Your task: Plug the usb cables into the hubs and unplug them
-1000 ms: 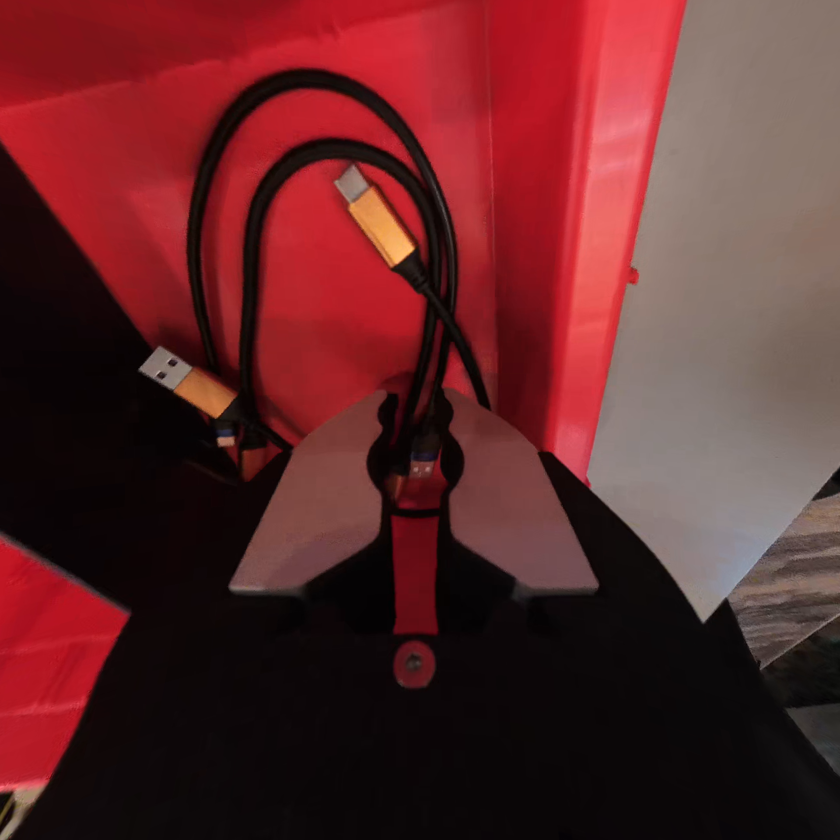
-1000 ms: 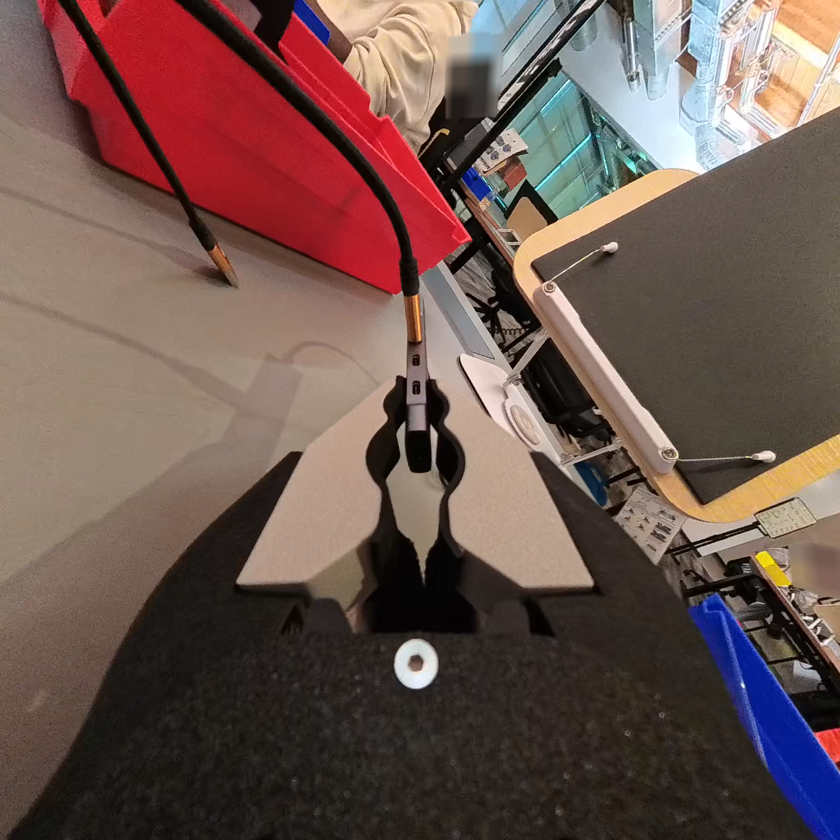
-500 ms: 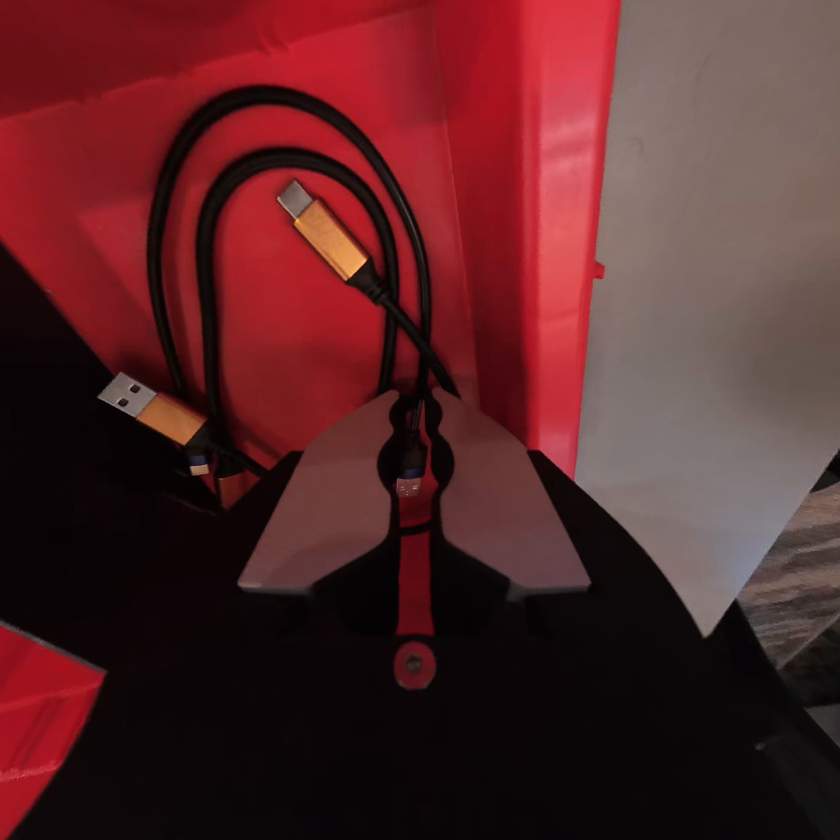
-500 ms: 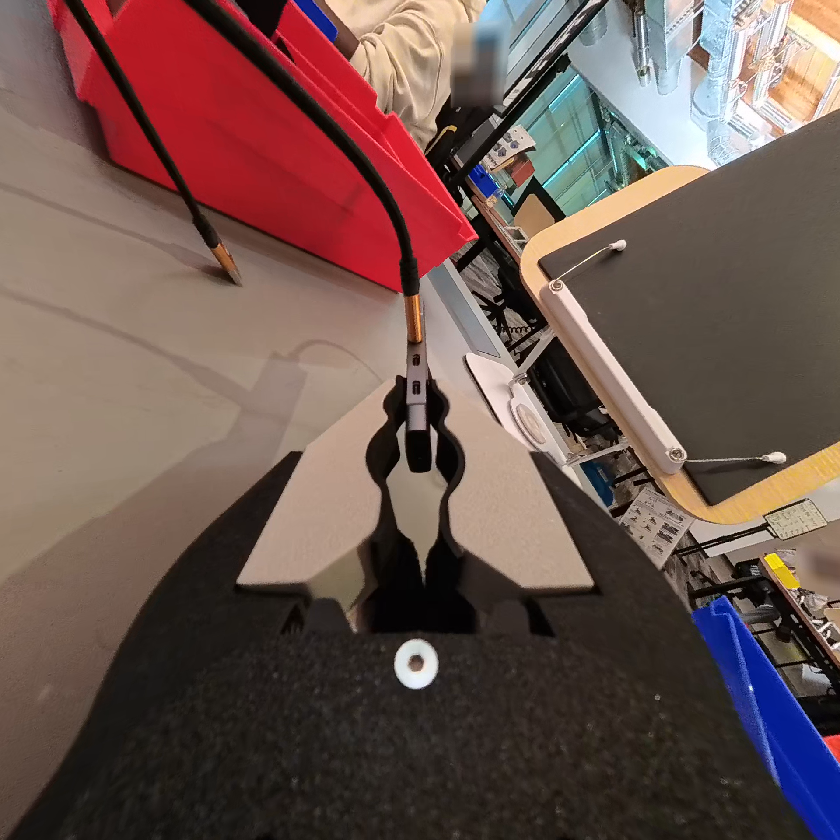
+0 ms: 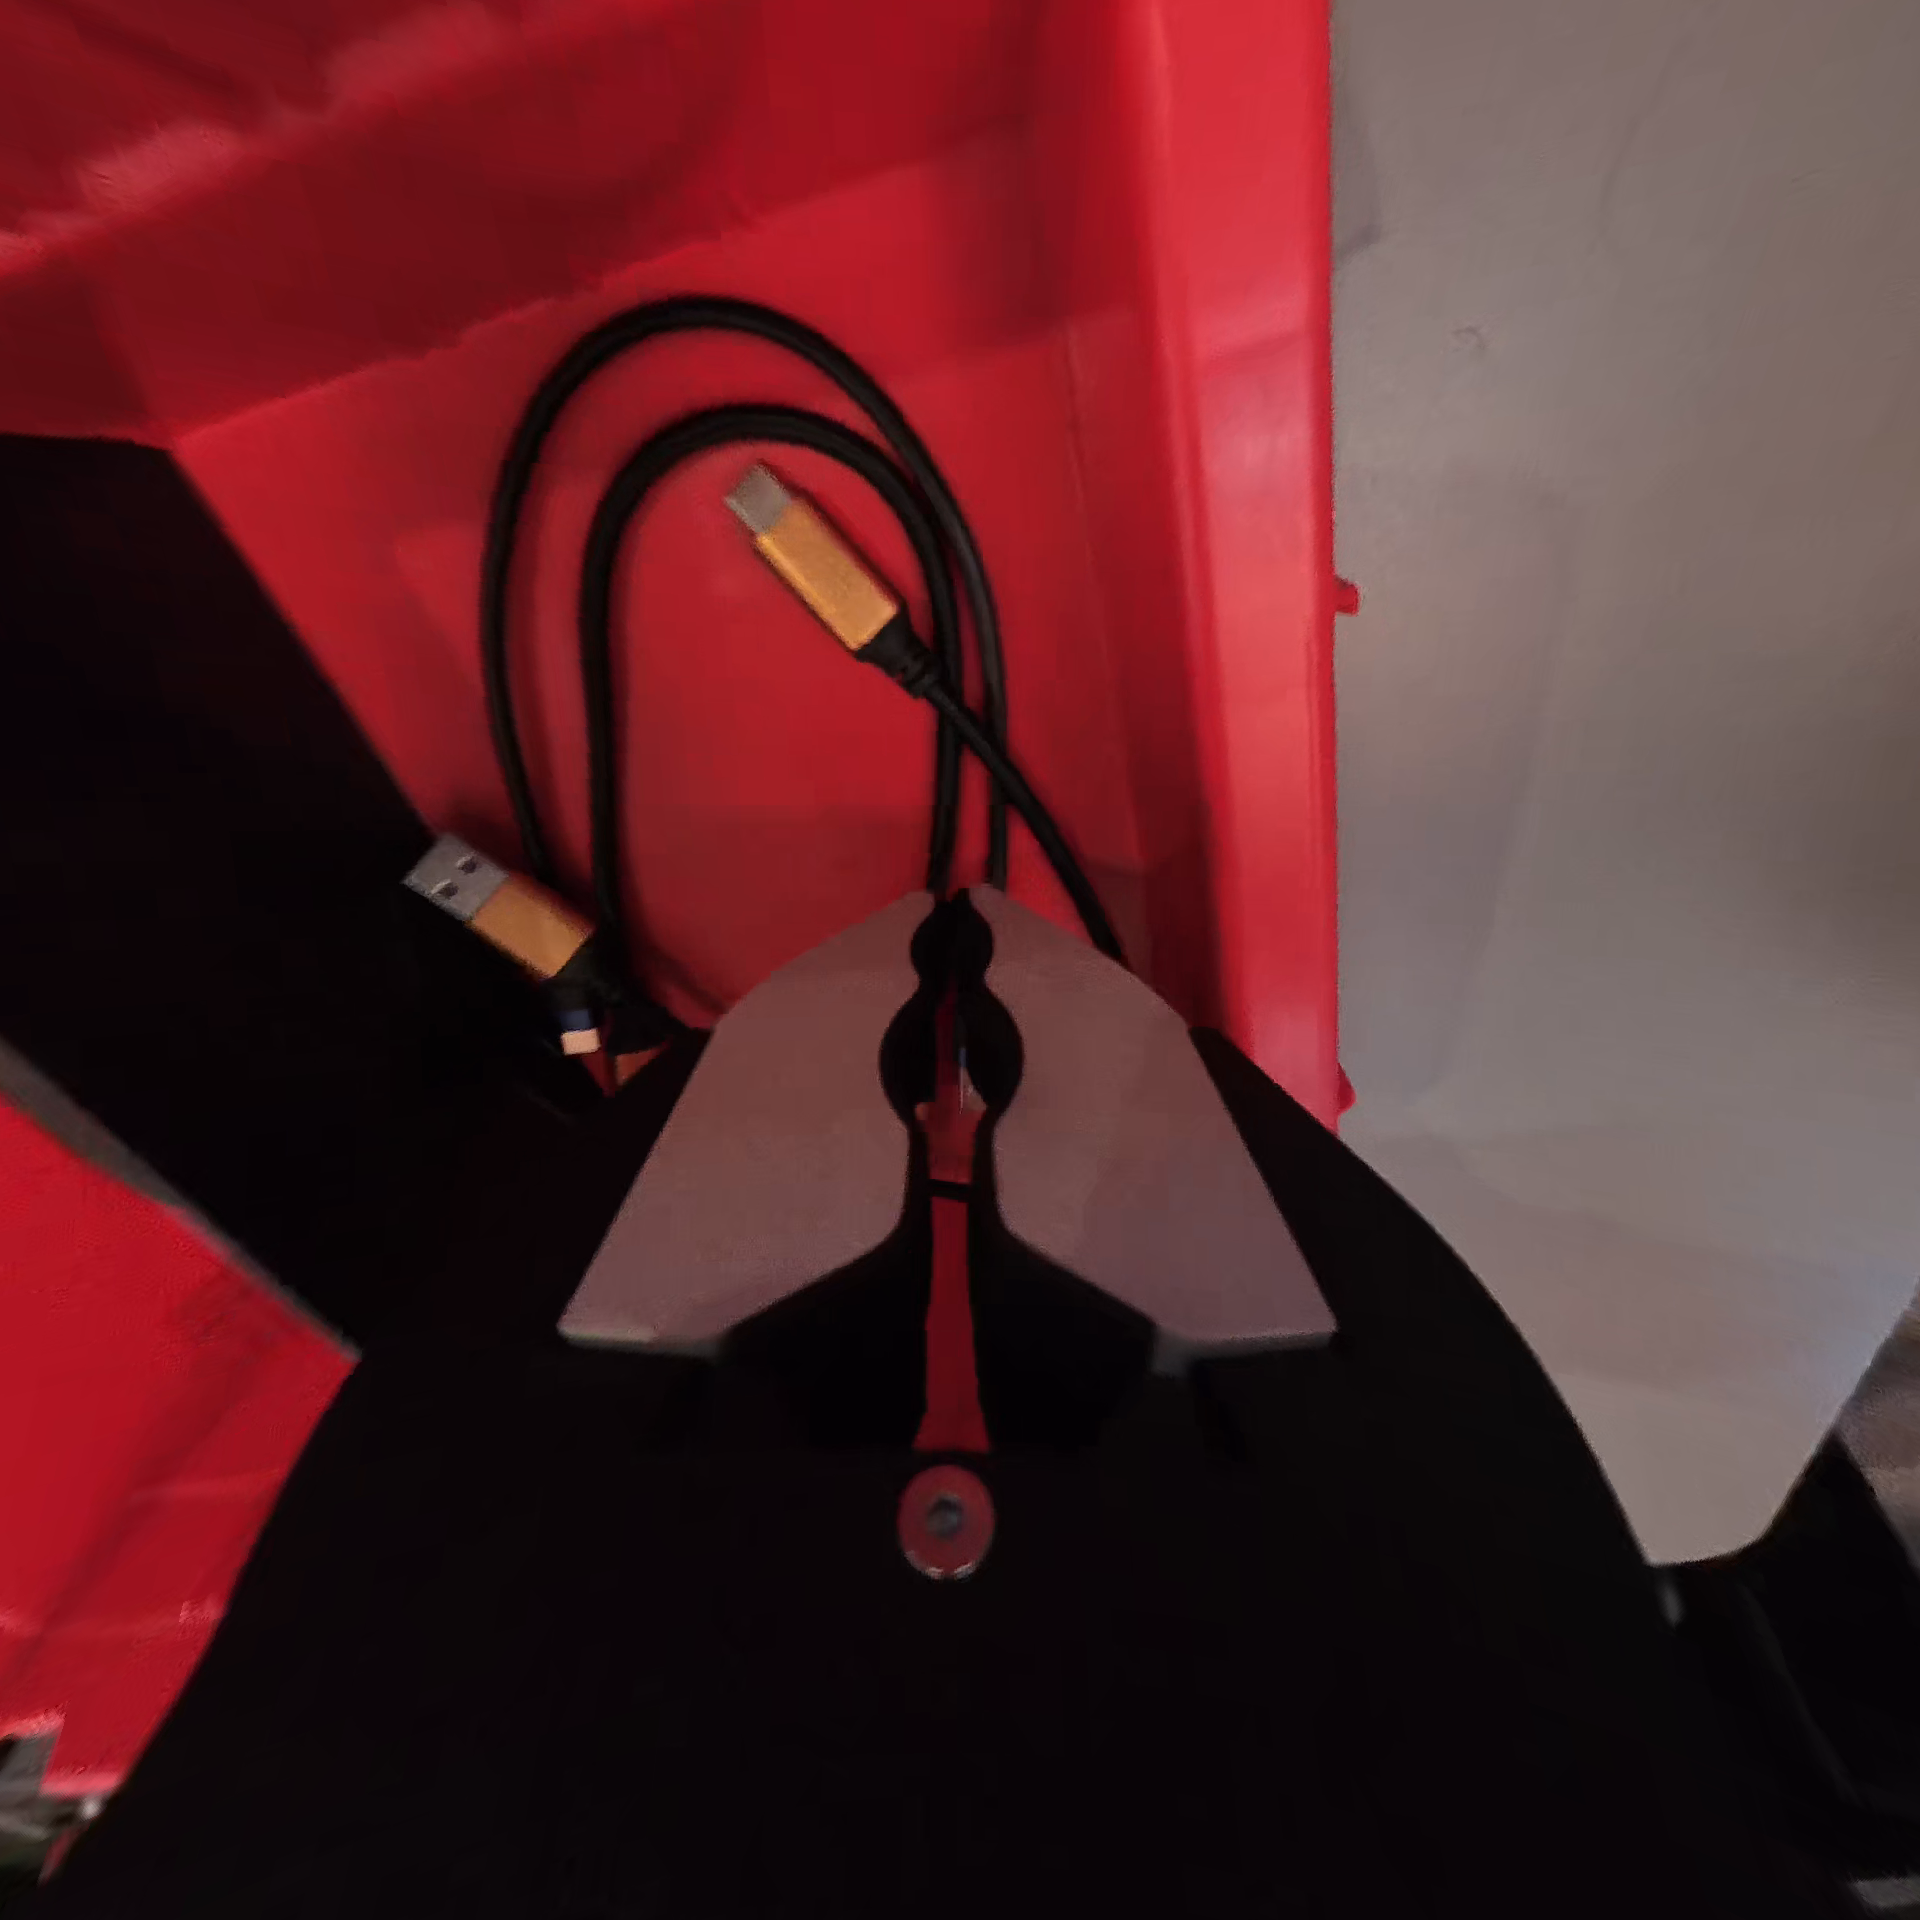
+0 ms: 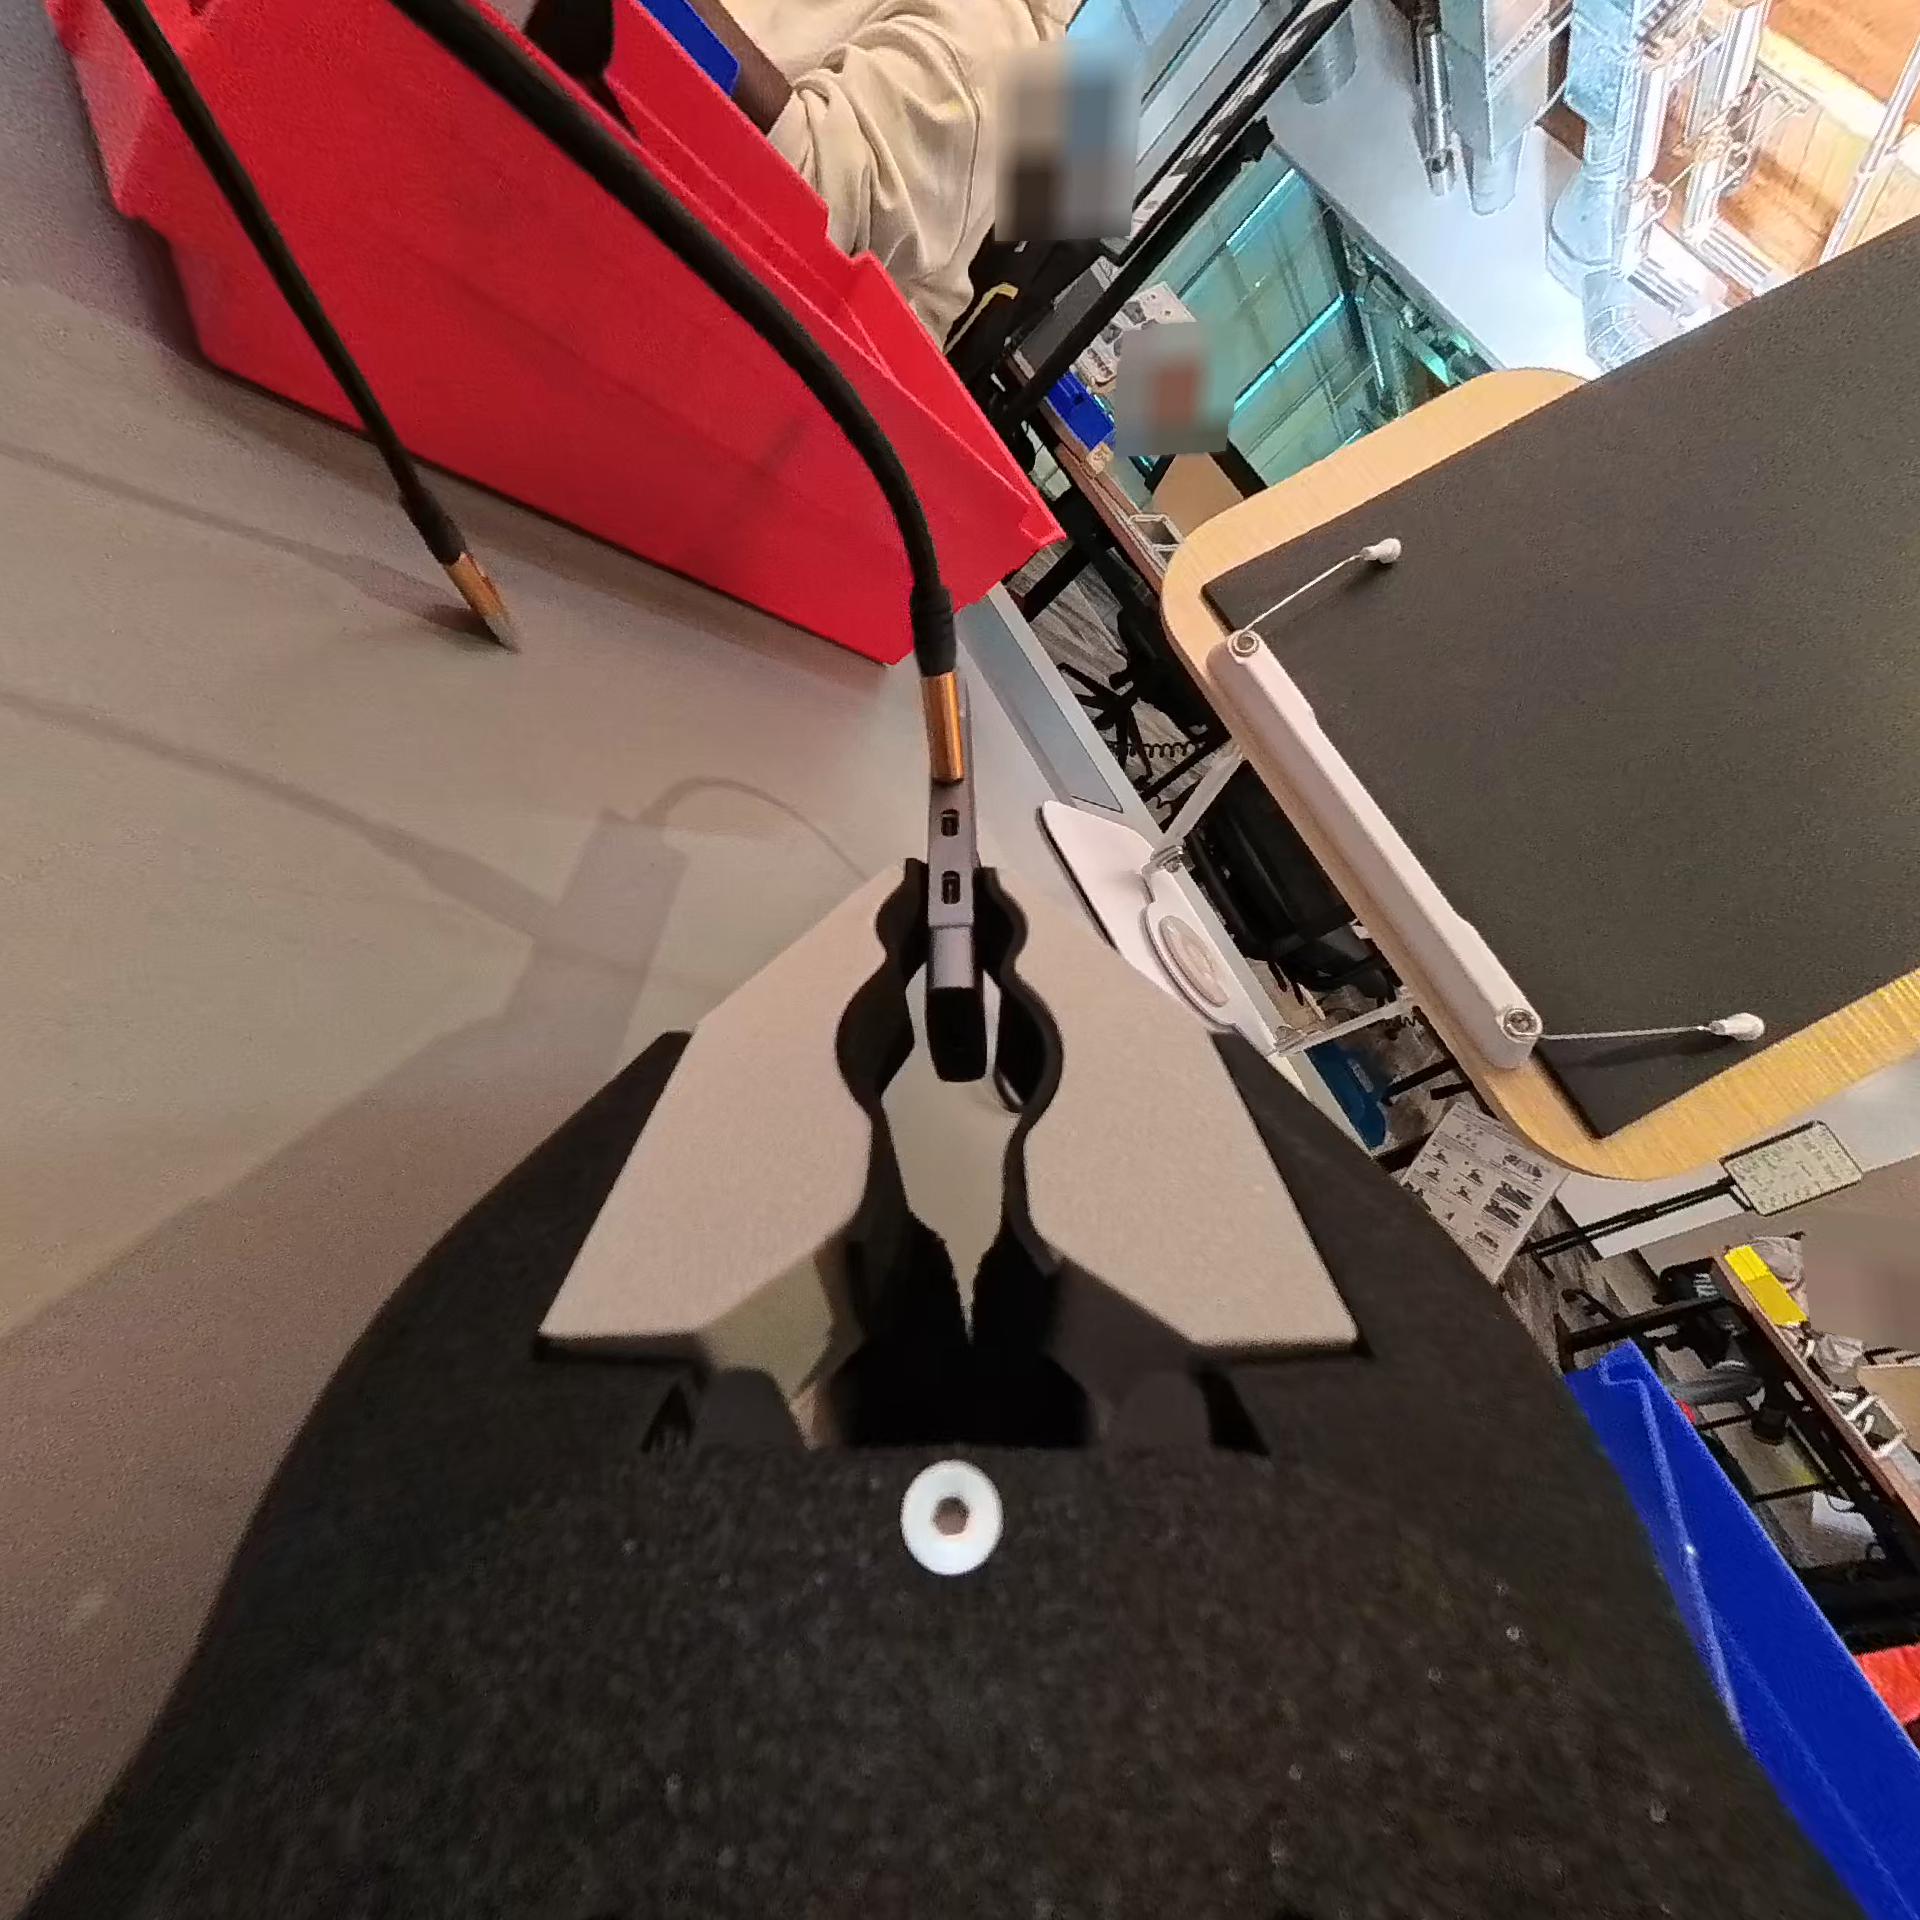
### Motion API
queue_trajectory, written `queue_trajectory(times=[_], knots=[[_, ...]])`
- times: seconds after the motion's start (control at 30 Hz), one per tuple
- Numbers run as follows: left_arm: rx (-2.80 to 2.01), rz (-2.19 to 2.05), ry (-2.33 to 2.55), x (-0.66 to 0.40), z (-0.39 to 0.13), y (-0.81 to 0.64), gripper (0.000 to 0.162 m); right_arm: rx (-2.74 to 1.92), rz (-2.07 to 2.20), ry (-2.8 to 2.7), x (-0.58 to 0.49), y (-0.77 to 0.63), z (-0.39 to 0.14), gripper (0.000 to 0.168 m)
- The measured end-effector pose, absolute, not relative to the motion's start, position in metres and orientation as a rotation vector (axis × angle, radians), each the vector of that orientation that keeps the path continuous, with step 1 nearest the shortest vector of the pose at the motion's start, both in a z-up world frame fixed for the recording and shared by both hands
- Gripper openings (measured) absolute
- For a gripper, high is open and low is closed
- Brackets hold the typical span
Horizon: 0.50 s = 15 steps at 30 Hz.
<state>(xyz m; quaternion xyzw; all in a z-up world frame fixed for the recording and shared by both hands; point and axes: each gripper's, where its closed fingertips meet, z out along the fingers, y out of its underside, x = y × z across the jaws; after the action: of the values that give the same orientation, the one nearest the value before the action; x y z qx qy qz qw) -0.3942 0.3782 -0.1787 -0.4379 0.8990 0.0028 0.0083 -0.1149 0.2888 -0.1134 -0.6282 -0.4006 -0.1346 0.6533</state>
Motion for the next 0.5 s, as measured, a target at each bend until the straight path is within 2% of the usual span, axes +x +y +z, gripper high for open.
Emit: queue_trajectory(times=[0.27, 0.4, 0.5], knots=[[-1.414, 0.067, 2.669, -0.386, -0.113, 0.374, 0.0, -1.417, -0.328, -0.897, -0.11, 0.289, -0.108, 0.007], [-1.646, 0.236, 2.699, -0.412, -0.145, 0.385, 0.0, -1.407, -0.339, -0.926, -0.116, 0.286, -0.111, 0.007], [-1.741, 0.346, 2.758, -0.429, -0.167, 0.392, 0.014, -1.41, -0.34, -0.943, -0.118, 0.286, -0.113, 0.007]])
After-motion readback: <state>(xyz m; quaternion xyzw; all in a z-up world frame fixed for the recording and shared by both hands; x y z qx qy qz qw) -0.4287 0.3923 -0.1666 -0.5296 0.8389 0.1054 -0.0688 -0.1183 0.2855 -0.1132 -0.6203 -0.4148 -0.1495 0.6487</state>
